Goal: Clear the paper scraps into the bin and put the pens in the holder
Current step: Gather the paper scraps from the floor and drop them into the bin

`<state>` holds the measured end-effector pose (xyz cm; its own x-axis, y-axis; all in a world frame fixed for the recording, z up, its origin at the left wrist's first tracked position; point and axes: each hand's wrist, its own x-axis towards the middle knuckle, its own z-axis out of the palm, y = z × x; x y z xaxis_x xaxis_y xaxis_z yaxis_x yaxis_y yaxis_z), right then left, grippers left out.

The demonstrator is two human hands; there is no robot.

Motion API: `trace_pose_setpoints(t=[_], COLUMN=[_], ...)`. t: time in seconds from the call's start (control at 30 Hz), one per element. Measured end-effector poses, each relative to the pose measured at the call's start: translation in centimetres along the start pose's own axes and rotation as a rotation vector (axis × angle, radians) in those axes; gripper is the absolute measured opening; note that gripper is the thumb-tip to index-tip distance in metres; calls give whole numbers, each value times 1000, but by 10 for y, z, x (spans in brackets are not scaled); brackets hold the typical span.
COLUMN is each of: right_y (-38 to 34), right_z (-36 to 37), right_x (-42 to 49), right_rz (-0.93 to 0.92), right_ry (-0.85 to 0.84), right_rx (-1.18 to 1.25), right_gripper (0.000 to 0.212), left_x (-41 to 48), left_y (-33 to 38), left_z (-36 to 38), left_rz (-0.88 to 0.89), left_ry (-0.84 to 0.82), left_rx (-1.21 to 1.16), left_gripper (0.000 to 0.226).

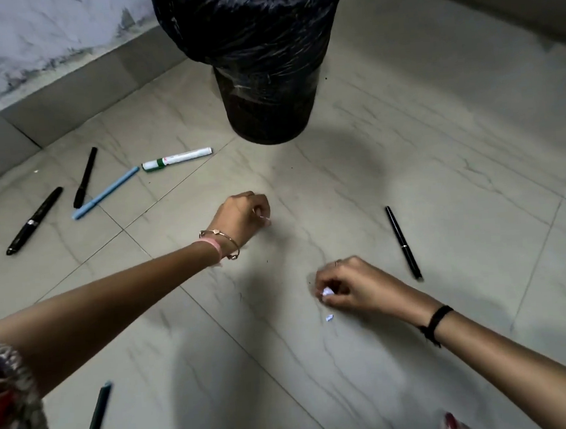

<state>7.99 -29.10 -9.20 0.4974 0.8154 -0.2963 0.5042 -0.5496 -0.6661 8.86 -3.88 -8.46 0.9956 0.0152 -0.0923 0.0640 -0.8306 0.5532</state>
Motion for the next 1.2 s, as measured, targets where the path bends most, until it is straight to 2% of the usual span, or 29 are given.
trace_pose_setpoints(t=[0.2, 0.37, 0.53, 0.73, 0.8, 0.93, 1.07, 1.2], right_y=[-6, -11, -12, -46, -70, -109, -142, -145], right_z=[11, 19, 11, -60, -102, -182, -249, -285], right_x=[-18, -23, -19, -2, 8, 38, 81, 134], right_rz=[-41, -86, -59, -83, -113, -118, -112, -10], right_ry=[-122, -123, -151, 208, 359, 636, 771, 791], right_rx=[-179, -384, -357, -183, -135, 24, 88, 135], right_gripper=[6, 13, 11, 12, 9, 9, 7, 6], left_x=[-36, -50, -63, -59, -44, -5, 47, 99], left_y=[1, 2, 13, 36, 50, 80, 100, 108], left_z=[-16, -24, -28, -60, -87, -149, -206, -224], left_rz=[-23, -64, -138, -190, -157, -81, -43, -100], left_ry=[-45, -56, -93, 21, 136, 409, 555, 629], left_rx=[0, -19, -127, -403, -509, -662, -731, -747], left_gripper=[9, 9, 16, 10, 6, 17, 17, 23])
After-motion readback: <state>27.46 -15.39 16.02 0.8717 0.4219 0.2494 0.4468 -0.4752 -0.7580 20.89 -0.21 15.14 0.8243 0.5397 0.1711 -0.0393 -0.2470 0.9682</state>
